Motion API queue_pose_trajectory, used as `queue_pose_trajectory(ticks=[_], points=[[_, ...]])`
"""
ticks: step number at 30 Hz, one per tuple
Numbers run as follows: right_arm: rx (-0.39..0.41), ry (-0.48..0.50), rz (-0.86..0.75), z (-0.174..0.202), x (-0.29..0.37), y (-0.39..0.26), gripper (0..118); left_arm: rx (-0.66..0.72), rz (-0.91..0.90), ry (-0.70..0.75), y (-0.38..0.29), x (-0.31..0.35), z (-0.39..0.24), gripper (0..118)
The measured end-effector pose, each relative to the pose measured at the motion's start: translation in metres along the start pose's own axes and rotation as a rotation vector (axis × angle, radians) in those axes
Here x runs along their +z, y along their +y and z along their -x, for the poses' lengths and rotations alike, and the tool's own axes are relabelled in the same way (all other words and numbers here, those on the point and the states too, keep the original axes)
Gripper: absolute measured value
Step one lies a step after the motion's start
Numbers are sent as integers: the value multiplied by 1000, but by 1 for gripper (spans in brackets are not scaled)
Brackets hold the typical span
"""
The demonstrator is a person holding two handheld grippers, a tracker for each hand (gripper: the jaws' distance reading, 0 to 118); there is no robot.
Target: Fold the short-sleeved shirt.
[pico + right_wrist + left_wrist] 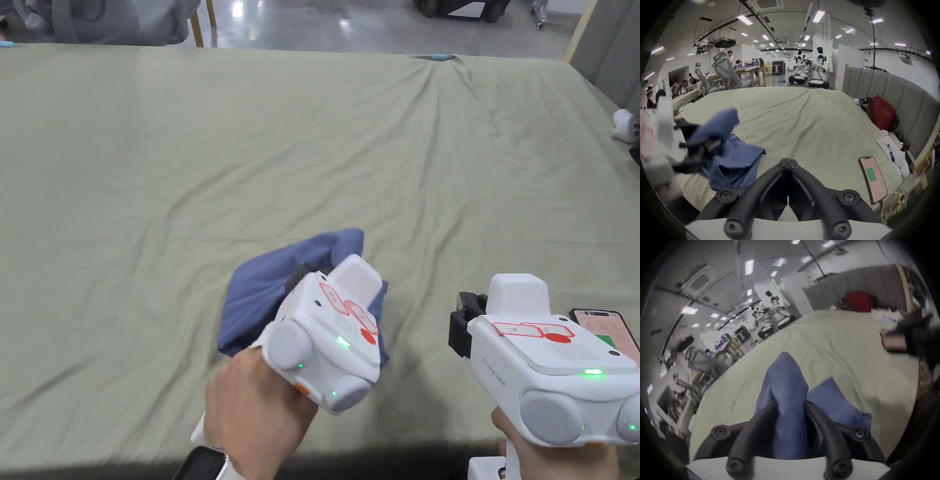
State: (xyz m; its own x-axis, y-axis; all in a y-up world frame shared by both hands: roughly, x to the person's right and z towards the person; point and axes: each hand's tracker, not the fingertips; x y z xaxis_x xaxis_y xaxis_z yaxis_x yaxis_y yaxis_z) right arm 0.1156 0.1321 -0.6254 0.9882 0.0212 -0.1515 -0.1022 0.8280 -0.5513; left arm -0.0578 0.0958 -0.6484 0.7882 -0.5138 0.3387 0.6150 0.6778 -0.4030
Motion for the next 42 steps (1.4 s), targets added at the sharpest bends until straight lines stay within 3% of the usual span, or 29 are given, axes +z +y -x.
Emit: queue_pose_trajectory(ticks=[1,2,3,4,5,10,12,14,16,17,20,23,25,30,32,34,35,36,39,40,42], points=[[-4,-3,-3,-5,1,-1,0,-24,12,-2,-3,-5,-5,28],[-8,-4,-4,-8,1,-1,0,-19,4,-18,-7,-6,-5,46],[-14,1,-3,-11,1,-1,0,-19,-11,-45,-9,-1,-1,77],[-18,9,-4,-13,1,-1,0,12,-21,-67,-5,9,5,95],[-19,16,-7,-13,1,-1,0,90,-44,-84,-2,19,16,102],[-17,68,-21,-10,1,2,0,719,-191,-265,-8,55,111,105],[-18,89,-25,-10,2,3,0,953,-141,-291,-21,38,133,95],[-15,100,-24,-8,1,3,0,1041,-57,-324,-40,13,141,89],[-15,111,-21,-8,1,2,0,1139,13,-393,-51,-13,133,16],[-17,113,-21,-9,1,2,0,1171,34,-427,-56,-20,128,0],[-32,121,-14,-13,0,-1,0,1226,33,-613,-60,-25,95,0],[-40,126,-1,-15,-3,-2,0,1095,108,-605,-54,-34,52,0],[-38,125,6,-15,-4,-3,0,1106,128,-594,-54,-43,33,0],[25,116,17,1,-7,-1,0,1092,84,-573,-53,-28,50,0],[22,161,18,15,-16,3,0,1073,27,-526,-54,-10,71,0],[-33,255,33,32,-33,9,0,1098,-14,-489,-62,7,94,0],[-60,294,48,39,-42,10,0,1102,-22,-454,-67,14,105,4],[-122,353,73,44,-52,10,0,1108,-34,-417,-75,22,118,25],[-397,558,160,45,-88,0,0,1173,-48,-400,-102,31,148,112],[-462,595,193,44,-99,-6,0,1210,-41,-402,-113,28,155,118],[-480,572,268,40,-115,-17,0,1262,-38,-412,-132,23,163,115]])
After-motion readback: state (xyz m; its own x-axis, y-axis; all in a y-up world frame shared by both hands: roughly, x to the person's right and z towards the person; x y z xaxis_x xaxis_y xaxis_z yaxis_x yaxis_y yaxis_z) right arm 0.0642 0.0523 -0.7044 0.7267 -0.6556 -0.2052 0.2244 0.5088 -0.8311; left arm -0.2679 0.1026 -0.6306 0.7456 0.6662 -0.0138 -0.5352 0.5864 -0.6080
